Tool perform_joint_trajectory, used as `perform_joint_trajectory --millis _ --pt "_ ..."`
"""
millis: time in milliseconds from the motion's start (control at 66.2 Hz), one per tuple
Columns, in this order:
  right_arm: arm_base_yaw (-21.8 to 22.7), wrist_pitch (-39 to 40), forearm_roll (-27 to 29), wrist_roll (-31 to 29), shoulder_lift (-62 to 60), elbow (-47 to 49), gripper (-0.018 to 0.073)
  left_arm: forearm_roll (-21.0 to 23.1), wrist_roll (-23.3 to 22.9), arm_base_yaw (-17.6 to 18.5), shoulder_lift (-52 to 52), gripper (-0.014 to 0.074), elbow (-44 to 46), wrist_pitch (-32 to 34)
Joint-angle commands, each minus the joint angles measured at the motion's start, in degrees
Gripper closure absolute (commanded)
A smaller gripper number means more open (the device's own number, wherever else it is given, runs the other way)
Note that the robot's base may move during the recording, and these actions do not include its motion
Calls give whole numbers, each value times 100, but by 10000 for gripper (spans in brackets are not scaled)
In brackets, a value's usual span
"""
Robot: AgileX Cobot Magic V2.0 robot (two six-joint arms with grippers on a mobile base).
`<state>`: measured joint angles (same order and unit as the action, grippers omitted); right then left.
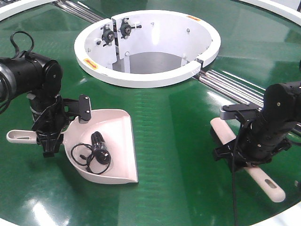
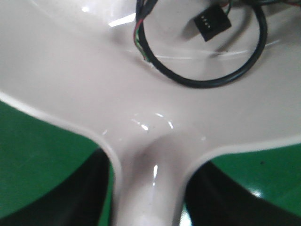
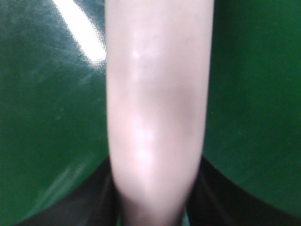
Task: Clean and inspect green conveyor with broom and dustpan
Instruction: 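Release the dustpan and brush and raise both grippers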
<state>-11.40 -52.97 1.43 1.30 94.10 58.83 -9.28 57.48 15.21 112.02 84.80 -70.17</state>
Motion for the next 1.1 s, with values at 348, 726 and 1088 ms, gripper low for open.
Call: perform_joint_trajectory --millis 348,726,1088 --pt "47 54 -458 -130 -406 220 28 469 -689 -19 -612 72 146 -124" --pt "47 176 -577 -94 -1484 796 30 1535 -1233 -19 -1980 72 146 -130" --pt "47 1077 -571 -94 -3179 649 30 1821 -2065 -19 -3741 74 146 685"
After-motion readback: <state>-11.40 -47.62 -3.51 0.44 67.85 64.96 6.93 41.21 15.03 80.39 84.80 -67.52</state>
